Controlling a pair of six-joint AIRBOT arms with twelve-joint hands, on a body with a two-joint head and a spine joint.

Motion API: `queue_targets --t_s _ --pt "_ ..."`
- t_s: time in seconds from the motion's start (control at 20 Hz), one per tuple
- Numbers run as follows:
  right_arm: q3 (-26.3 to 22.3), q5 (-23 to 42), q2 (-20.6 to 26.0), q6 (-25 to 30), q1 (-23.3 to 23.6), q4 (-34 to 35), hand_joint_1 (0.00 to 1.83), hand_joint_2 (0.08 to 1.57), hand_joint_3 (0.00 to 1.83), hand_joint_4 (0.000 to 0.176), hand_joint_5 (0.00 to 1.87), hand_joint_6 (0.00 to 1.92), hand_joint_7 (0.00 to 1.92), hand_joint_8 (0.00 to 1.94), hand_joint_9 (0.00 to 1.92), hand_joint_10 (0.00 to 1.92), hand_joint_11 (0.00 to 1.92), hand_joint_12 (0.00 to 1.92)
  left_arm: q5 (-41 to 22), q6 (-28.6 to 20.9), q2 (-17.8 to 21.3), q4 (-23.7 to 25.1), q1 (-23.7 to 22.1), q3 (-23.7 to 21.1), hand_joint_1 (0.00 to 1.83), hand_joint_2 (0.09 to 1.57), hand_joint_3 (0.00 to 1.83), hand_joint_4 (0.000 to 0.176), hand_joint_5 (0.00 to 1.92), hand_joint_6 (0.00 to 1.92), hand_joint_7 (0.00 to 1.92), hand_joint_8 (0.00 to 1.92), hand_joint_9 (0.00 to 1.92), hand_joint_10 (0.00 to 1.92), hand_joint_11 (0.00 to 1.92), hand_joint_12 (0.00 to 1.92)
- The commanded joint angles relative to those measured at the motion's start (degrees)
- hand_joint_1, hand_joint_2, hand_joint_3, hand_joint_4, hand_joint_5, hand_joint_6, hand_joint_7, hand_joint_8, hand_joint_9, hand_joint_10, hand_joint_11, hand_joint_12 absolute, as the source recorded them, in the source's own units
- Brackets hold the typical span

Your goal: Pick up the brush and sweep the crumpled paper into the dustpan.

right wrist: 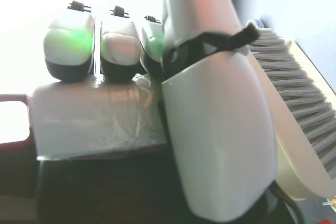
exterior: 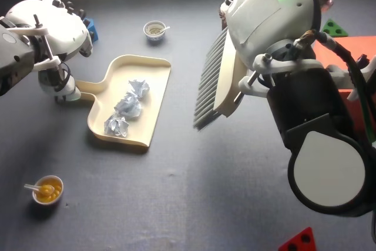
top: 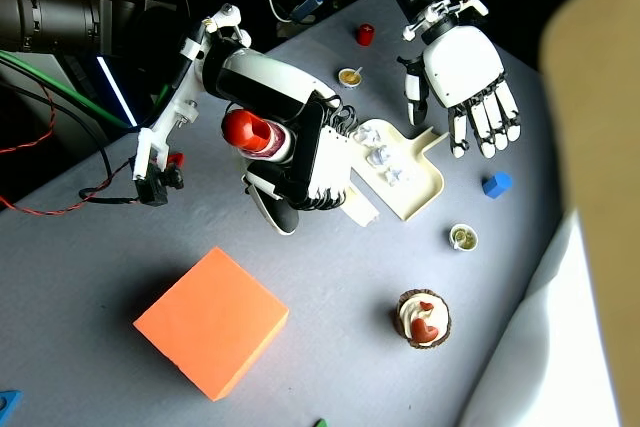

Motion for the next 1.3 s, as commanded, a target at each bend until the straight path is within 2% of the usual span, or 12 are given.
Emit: queue_targets --t_s 0.0,0.1,0.2,0.3,0.35,0.45,0.5,0.55,0.65,0.75,0.95,1.25 --pt "-0.52 -4.09 0.59 -0.86 0.7 -6.87 1.07 0.78 0.0 0.0 1.21 1.92 1.28 1.94 1.39 1.92 1.28 1.92 -4.22 0.37 0.59 2.52 -0.31 0.16 0.91 0.98 0.0 0.039 0.7 0.01 0.3 0.01 0.25 0.0 0.04 0.49" --pt "-0.59 -4.09 0.61 -0.86 0.48 -7.11 1.11 0.72 0.0 0.0 0.93 1.92 0.99 1.94 1.11 1.92 1.05 1.92 -4.12 0.37 0.65 2.52 -0.3 0.12 0.89 0.98 0.0 0.038 0.7 0.01 0.31 0.0 0.25 0.0 0.05 0.49" --pt "-0.58 -4.09 0.61 -0.86 0.48 -7.11 1.11 0.71 0.0 0.095 0.55 1.92 0.54 1.94 0.65 1.92 0.8 1.92 -4.1 0.37 0.73 2.52 -0.52 0.13 0.91 0.97 0.0 0.035 0.71 0.01 0.31 0.0 0.26 0.0 0.06 0.49" --pt "-0.53 -4.09 0.61 -0.86 0.45 -7.42 1.14 0.8 0.02 0.076 0.17 1.92 0.25 1.94 0.37 1.92 0.59 1.92 -3.85 0.37 0.82 2.59 -1.02 0.15 0.9 0.97 0.0 0.045 0.71 0.01 0.32 0.01 0.26 0.0 0.07 0.5" --pt "-0.48 -4.09 0.6 -0.86 0.32 -7.64 0.99 0.76 0.0 0.02 0.07 1.4 0.06 1.61 0.09 1.54 0.12 1.61 -3.47 0.37 0.97 2.78 -1.62 0.15 0.89 0.98 0.0 0.044 0.71 0.01 0.32 0.01 0.27 0.0 0.07 0.5" --pt "-0.34 -4.09 0.58 -0.86 0.31 -7.8 0.87 0.68 0.0 0.002 0.28 0.2 0.25 0.39 0.2 0.66 0.01 1.24 -2.39 0.5 1.34 3.91 -3.12 0.19 0.88 0.98 0.0 0.041 0.72 0.01 0.32 0.0 0.26 0.0 0.05 0.49" --pt "-0.3 -4.09 0.58 -0.86 0.31 -7.88 0.87 0.68 0.0 0.002 0.28 0.2 0.25 0.39 0.2 0.66 0.01 1.24 -1.48 2.09 1.49 3.76 -4.16 0.21 0.88 0.98 0.0 0.041 0.72 0.01 0.32 0.0 0.26 0.0 0.05 0.49" --pt "-0.24 -4.09 0.59 -0.86 0.31 -8.02 0.88 0.63 0.0 0.023 0.07 0.02 0.15 0.03 0.05 0.09 0.0 0.24 0.24 4.85 1.65 2.45 -5.83 0.25 0.88 0.98 0.0 0.042 0.72 0.0 0.33 0.01 0.29 0.01 0.07 0.5" --pt "-0.2 -4.09 0.56 -0.86 0.31 -8.3 0.91 0.63 0.0 0.018 0.0 0.0 0.01 0.0 0.0 0.0 0.0 0.01 1.06 6.71 2.15 0.64 -7.91 -0.32 0.87 0.99 0.0 0.042 0.72 0.0 0.33 0.0 0.28 0.0 0.07 0.5" --pt "-0.2 -4.09 0.56 -0.86 0.31 -8.44 0.9 0.63 0.0 0.043 0.0 0.0 0.0 0.0 0.0 0.0 0.0 0.0 -0.14 6.84 2.89 -0.94 -8.97 -1.49 0.86 0.99 0.0 0.047 0.72 0.0 0.31 0.0 0.26 0.0 0.05 0.49" --pt "-0.59 -4.08 0.59 -0.87 0.31 -8.46 0.86 0.64 0.0 0.03 0.0 0.0 0.0 0.0 0.0 0.0 0.0 0.0 -0.01 9.68 3.7 -3.19 -11.21 -2.86 0.85 1.0 0.0 0.039 0.7 0.0 0.3 0.0 0.25 0.0 0.05 0.48" --pt "-7.06 -1.11 2.21 -4.44 3.49 -0.12 0.85 0.68 0.02 0.048 0.0 0.0 0.0 0.0 0.0 0.0 0.0 0.0 2.33 10.87 4.03 -2.86 -14.14 -3.27 0.84 1.01 0.01 0.033 0.7 0.0 0.32 0.0 0.26 0.0 0.06 0.47"
